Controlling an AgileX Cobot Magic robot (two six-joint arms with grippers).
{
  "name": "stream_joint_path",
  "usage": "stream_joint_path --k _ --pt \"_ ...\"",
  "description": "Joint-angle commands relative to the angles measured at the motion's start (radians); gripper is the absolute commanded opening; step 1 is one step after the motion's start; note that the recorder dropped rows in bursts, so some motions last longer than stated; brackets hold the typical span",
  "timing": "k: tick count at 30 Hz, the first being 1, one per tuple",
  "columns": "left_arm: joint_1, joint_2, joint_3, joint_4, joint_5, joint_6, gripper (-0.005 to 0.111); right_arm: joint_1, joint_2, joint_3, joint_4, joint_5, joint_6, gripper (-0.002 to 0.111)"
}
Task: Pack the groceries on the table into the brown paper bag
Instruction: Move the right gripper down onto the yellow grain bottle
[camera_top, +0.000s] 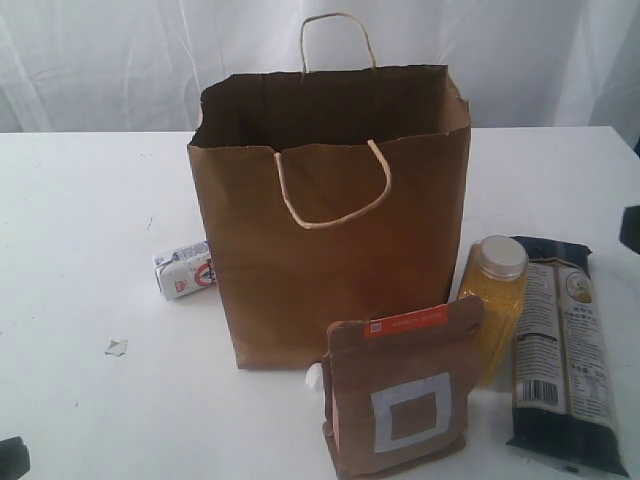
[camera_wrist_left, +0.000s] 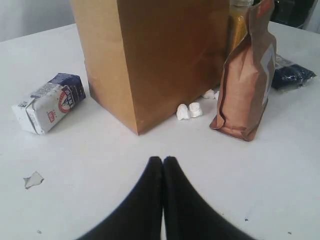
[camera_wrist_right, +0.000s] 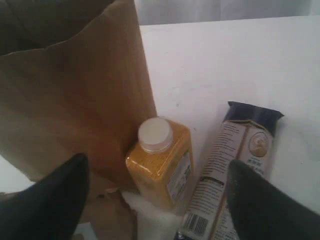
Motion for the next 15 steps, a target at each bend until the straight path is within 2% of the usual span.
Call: stream_joint_path --k 1,8,15 --pt "-0.006 -0.005 0.004 -0.002 0.0 0.0 0.0 -0.012 0.187 -0.104 -0.033 0.004 0.004 0.076" --pt "-0.006 -0.005 0.004 -0.002 0.0 0.0 0.0 -0.012 0.452 -0.141 -0.083 -0.055 0.105 0.076" --pt "-0.006 -0.005 0.004 -0.002 0.0 0.0 0.0 -0.012 0.554 -0.164 -0.197 -0.058 0.271 0.076"
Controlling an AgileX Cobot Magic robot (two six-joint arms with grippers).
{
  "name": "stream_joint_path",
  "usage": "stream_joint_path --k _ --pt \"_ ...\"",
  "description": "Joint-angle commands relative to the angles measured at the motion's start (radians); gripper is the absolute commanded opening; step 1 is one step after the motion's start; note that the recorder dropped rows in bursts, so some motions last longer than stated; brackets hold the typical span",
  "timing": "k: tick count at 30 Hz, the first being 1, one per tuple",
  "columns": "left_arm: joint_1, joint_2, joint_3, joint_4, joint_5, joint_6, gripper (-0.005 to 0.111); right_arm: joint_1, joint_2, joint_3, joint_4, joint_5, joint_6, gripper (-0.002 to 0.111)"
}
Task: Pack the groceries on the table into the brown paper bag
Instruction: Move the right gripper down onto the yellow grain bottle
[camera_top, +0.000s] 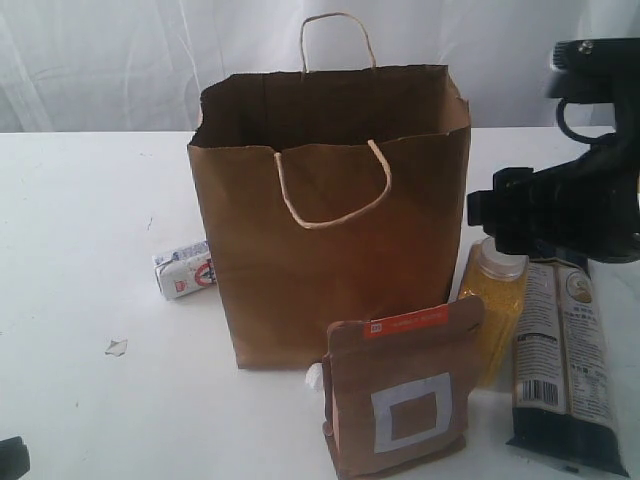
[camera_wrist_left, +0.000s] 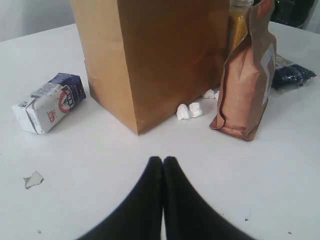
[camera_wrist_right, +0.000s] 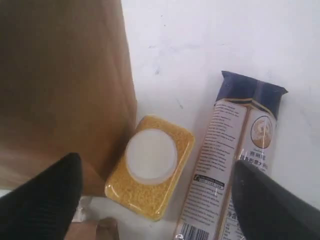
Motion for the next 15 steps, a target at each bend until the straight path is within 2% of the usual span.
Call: stream_joint_path --k 1,15 --pt "-0.006 -0.005 0.004 -0.002 0.0 0.0 0.0 -0.012 0.038 -0.014 -0.069 -0.03 0.13 0.076" --pt "-0.006 -0.005 0.004 -0.002 0.0 0.0 0.0 -0.012 0.114 -0.014 -0.02 0.001 0.176 0.076"
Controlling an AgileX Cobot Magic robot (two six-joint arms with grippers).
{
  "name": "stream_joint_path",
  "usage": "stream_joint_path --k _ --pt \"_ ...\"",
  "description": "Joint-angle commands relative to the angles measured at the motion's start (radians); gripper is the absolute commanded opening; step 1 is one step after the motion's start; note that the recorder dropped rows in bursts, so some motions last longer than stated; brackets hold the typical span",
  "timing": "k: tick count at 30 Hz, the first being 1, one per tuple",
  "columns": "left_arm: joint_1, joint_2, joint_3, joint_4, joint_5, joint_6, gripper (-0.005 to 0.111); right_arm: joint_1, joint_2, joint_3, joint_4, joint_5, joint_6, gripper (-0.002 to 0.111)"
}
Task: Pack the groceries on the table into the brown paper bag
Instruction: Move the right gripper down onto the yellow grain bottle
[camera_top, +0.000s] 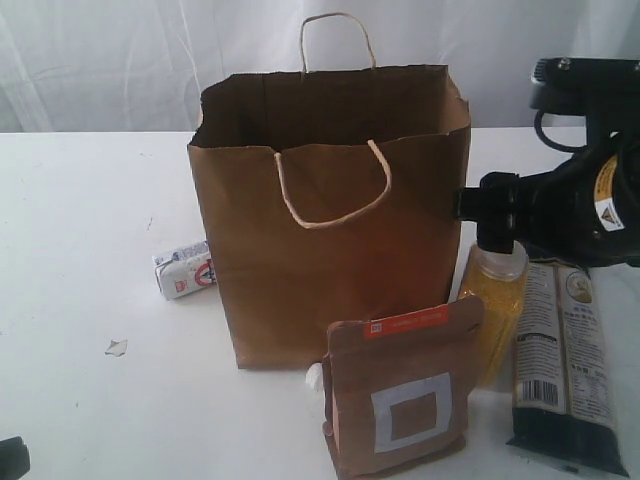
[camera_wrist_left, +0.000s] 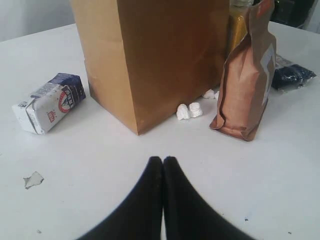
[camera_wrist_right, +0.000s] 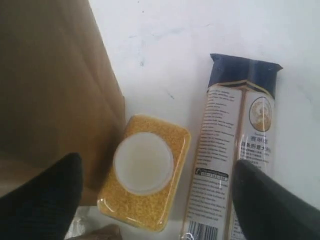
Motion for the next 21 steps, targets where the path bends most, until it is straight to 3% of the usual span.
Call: stream_joint_path --k 1,21 --pt "-0.006 -0.005 0.004 -0.002 0.0 0.0 0.0 -0.012 0.033 -0.002 0.029 -0.008 0.012 0.076" --pt "-0.006 -0.005 0.004 -0.002 0.0 0.0 0.0 -0.012 0.164 0.066 0.015 -0.142 0.059 0.076"
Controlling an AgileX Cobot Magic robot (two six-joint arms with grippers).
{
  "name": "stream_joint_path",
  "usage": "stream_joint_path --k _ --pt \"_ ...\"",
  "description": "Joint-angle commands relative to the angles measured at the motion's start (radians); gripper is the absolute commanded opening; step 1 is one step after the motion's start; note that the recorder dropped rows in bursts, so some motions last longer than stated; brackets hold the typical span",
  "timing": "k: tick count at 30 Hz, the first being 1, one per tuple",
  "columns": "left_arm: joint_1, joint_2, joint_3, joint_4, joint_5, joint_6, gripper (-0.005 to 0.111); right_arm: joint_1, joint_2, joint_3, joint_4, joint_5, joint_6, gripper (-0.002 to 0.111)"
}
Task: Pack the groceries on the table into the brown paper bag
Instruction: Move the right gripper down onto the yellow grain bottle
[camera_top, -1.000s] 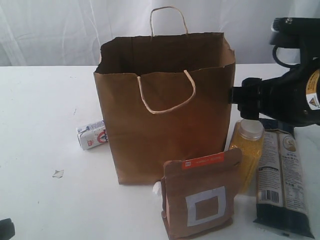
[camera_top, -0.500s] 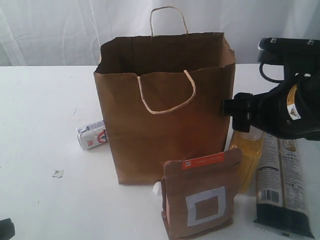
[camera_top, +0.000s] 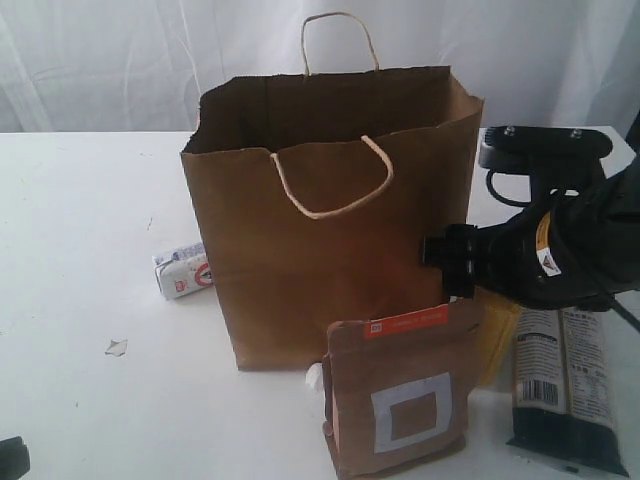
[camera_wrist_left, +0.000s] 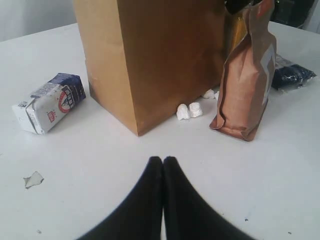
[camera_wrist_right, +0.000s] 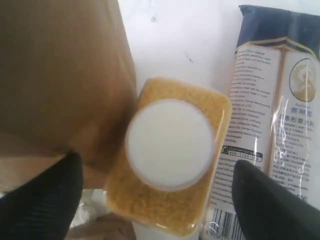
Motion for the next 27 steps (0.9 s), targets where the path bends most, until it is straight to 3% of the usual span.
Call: stream_joint_path --k 1,9,16,21,27 --pt "-0.006 -0.005 0.004 -0.002 0.0 0.0 0.0 -0.012 0.032 0.005 -0.031 -0.024 0.031 0.076" --pt "-0.006 -0.005 0.004 -0.002 0.0 0.0 0.0 -0.012 0.076 0.005 -0.073 -0.026 0.052 0.074" --pt "-0.006 -0.005 0.004 -0.002 0.0 0.0 0.0 -0.031 0.076 0.007 -0.098 0.098 0.043 0.068" --pt "-0.006 -0.005 0.004 -0.002 0.0 0.0 0.0 -0.031 0.037 0.088 -0.095 0.026 -0.022 0.061" --pt "-0.006 -0.005 0.004 -0.002 0.0 0.0 0.0 -0.031 0.026 0.106 -0.126 -0.139 -0.116 0.06"
